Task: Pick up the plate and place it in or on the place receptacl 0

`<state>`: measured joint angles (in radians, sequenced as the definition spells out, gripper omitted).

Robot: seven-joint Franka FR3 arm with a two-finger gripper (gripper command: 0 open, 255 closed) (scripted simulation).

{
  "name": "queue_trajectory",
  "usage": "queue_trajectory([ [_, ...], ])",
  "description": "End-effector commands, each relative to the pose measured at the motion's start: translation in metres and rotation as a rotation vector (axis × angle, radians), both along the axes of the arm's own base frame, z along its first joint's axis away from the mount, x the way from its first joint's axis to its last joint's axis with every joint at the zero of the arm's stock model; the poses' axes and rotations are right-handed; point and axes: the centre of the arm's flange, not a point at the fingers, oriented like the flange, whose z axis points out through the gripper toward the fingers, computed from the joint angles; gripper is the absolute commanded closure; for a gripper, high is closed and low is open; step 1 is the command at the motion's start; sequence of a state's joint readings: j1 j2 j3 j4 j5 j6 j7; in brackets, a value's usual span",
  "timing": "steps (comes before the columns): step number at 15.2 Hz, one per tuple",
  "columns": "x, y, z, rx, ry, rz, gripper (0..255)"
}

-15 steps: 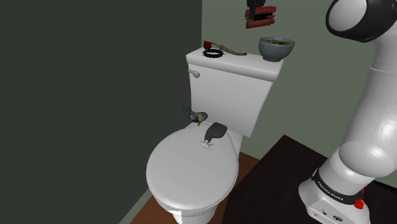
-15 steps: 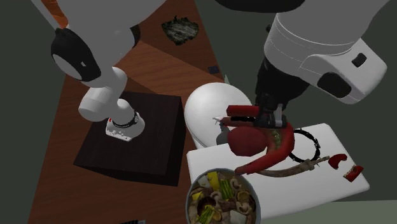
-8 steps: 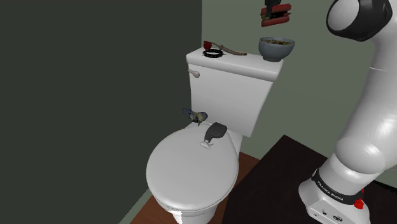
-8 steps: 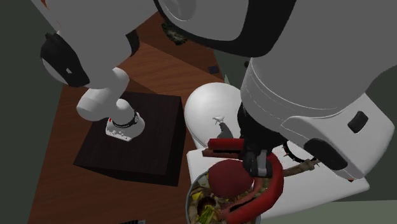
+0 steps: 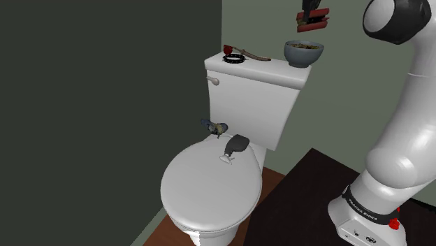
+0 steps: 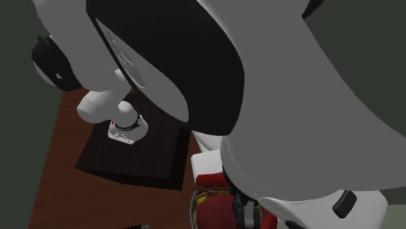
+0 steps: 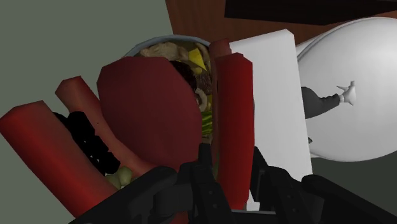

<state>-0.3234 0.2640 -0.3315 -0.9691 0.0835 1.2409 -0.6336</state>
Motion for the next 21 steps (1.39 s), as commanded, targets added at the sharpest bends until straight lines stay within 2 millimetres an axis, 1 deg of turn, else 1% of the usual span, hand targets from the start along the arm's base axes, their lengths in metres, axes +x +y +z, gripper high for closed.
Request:
queue_trajectory([
  [1, -0.001, 0.000, -0.011, -0.001, -0.001, 0.001, 255],
  [11, -0.001, 0.000, -0.063, -0.001, -0.001, 0.001, 255],
  [18, -0.001, 0.000, -0.063, -0.001, -0.001, 0.001, 255],
  [19, 0.000, 0.000, -0.062, -0.001, -0.001, 0.001, 0],
  [21, -0.001, 0.000, -0.062, -0.001, -0.001, 0.000, 0],
])
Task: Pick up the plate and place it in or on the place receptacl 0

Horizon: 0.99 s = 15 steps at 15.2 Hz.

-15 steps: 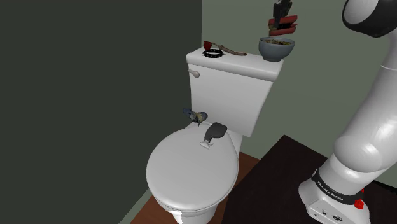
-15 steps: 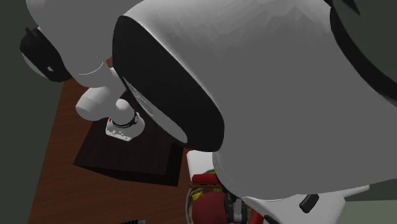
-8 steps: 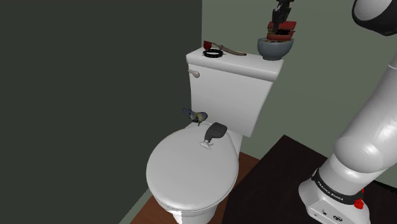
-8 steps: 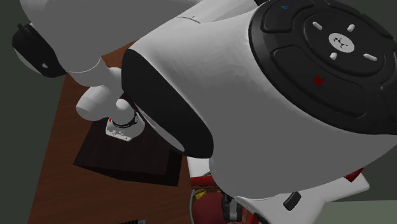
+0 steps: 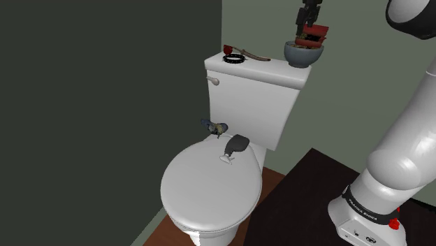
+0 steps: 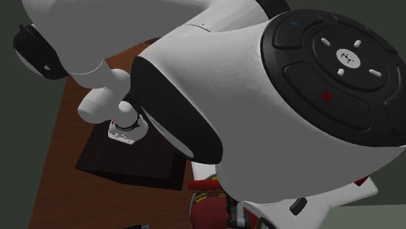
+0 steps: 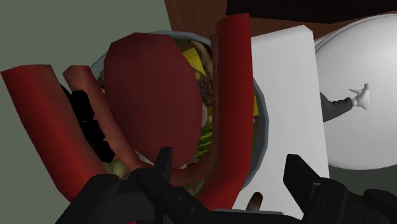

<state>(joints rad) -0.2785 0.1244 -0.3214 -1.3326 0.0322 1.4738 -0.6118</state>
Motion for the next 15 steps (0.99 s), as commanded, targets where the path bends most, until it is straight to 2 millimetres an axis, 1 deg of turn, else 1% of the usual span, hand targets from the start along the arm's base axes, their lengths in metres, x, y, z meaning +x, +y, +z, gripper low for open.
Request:
queue_trajectory([
  [1, 0.000, 0.000, -0.001, 0.001, 0.001, 0.000, 0],
  [3, 0.000, 0.000, -0.001, 0.001, 0.001, 0.000, 0],
  [6, 0.000, 0.001, 0.039, 0.001, 0.001, 0.001, 0],
  [7, 0.000, 0.001, 0.049, 0.001, 0.001, 0.001, 0],
  [15, 0.000, 0.001, 0.049, 0.001, 0.001, 0.000, 0],
])
